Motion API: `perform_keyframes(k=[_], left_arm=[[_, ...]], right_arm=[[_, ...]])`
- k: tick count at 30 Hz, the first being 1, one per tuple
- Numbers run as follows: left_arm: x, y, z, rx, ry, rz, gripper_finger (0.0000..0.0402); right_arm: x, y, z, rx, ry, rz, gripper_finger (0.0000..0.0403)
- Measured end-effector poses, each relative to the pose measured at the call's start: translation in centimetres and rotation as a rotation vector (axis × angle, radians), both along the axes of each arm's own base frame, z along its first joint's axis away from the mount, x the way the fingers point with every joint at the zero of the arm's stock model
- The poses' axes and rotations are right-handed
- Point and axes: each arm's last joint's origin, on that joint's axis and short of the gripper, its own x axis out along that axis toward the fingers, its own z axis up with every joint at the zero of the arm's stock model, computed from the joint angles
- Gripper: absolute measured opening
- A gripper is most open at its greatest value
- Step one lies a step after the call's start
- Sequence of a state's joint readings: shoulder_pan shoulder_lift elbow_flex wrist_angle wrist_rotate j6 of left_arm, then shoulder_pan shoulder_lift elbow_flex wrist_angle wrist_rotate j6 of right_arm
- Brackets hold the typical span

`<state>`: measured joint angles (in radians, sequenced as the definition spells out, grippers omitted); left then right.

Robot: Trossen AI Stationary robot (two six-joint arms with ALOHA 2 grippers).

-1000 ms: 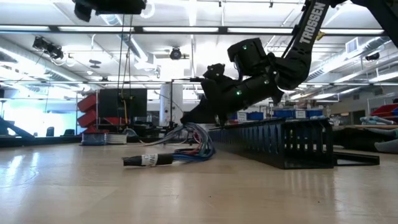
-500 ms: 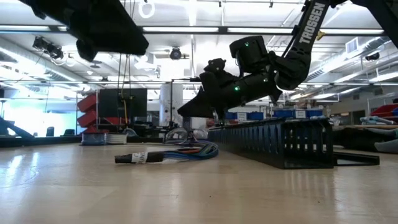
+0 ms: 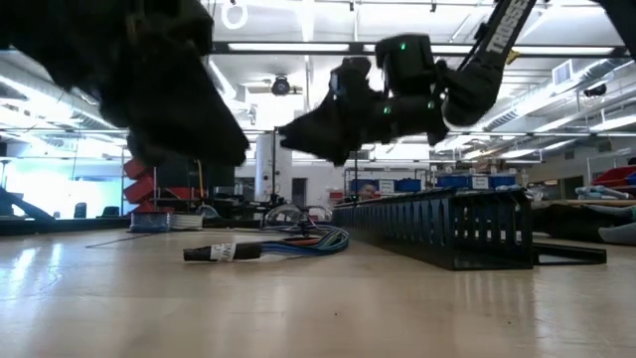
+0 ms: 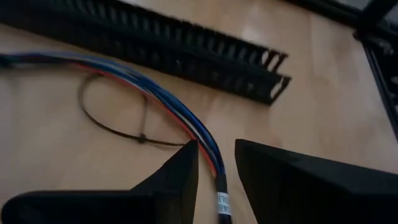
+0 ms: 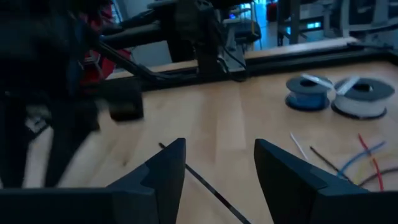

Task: Ziptie cables
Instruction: Wrap the black zip tie on the cable

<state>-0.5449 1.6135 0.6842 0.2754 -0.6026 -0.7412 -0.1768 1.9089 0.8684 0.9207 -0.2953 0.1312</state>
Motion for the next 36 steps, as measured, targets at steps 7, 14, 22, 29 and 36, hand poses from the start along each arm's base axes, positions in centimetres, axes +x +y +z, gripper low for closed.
perform_keyframes(k=[7, 14, 22, 29, 36], left_arm=[[1.1, -0.2, -3.2, -0.066, 0.065, -0.049, 0.0099], [1.2, -0.3, -3.6, -0.084, 0.076, -0.049, 0.0099], [1.6, 0.1, -3.9, -0.095, 0.082, -0.090, 0.0121], [1.6, 0.3, -4.0, -0.061, 0.101, -0.084, 0.0182], [1.6, 0.4, -4.4, -0.016, 0.111, -0.085, 0.0215]], right_arm=[[-2.3, 0.6, 4.9, -0.087, 0.079, 0.032, 0.0182], [-6.1, 1.5, 9.4, -0.184, 0.168, -0.031, 0.0181], [-9.1, 2.5, 12.4, -0.235, 0.176, -0.075, 0.0198], [-9.8, 2.5, 12.5, -0.257, 0.228, -0.134, 0.0229], [-9.9, 2.5, 12.3, -0.254, 0.257, -0.131, 0.0240]])
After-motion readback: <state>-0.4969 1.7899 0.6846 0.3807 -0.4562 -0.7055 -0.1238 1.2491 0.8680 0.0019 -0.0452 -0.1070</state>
